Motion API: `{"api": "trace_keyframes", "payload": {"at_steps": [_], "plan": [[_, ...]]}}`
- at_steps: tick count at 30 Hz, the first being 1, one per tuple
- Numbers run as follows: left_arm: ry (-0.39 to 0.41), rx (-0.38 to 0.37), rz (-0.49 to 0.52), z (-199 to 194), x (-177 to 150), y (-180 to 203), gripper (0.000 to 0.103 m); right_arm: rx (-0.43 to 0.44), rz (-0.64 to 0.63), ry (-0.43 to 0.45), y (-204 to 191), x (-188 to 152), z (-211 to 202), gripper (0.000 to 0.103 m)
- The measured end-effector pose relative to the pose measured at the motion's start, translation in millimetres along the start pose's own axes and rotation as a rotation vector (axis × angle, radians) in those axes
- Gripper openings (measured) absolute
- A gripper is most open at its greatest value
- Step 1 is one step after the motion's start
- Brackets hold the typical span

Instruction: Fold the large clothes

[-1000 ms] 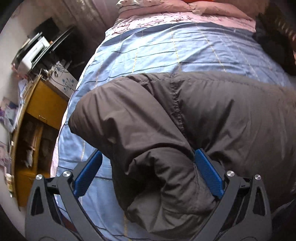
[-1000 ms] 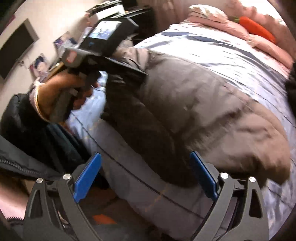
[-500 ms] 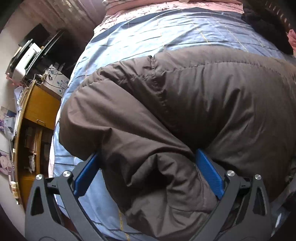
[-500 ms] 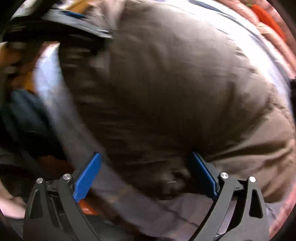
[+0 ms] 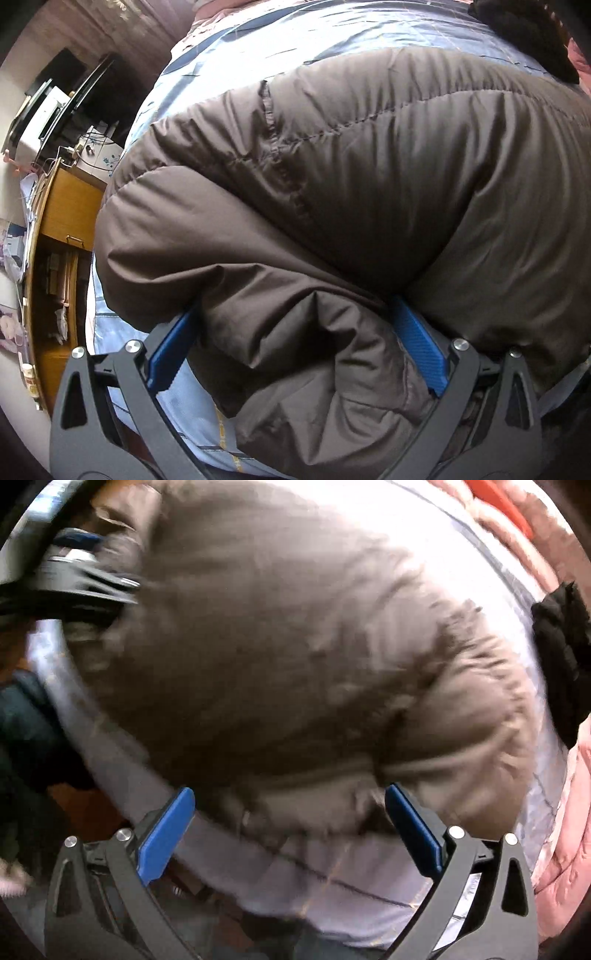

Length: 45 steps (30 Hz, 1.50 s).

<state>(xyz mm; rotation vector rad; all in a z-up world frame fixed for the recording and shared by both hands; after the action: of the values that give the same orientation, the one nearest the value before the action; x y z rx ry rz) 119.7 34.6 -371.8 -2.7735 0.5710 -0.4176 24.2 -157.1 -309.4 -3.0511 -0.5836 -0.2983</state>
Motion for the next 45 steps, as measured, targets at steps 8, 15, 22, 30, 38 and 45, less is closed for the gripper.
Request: {"api": "trace_keyframes", "payload": {"at_steps": [8, 15, 22, 30, 38, 45], "plan": [[0.004, -0.011, -0.058, -3, -18, 7, 0.101, -0.013, 0.220, 0.055, 50, 4, -20, 0.088], [0.019, -0.039, -0.107, -2, -30, 14, 0.101, -0.104, 0.339, -0.120, 70, 30, 78, 0.057], [0.064, -0.105, -0.220, 9, 3, 7, 0.101, -0.283, 0.346, 0.043, 89, 117, 86, 0.054], [0.075, -0.102, -0.218, 2, 13, -3, 0.101, -0.116, 0.424, -0.044, 92, 99, 48, 0.069], [0.465, 0.087, -0.261, -97, 37, -54, 0.101, 0.237, 0.404, 0.557, 31, 119, -59, 0.070], [0.408, -0.141, -0.461, -5, 42, -50, 0.092, 0.086, 0.471, 0.655, 19, 133, 33, 0.071]]}}
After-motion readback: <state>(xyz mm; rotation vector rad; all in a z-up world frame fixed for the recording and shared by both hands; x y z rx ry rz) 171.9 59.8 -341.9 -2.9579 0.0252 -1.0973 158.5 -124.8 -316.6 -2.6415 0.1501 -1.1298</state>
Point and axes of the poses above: each gripper's, at about its wrist camera, not at the fingertips, and z roughly the way its jaws point, y to its right, x to its top, the point moved 6 cm from there along z, roughly the way its jaws point, and after that the axes turned 12 degrees about z, right-handed, at the moved point
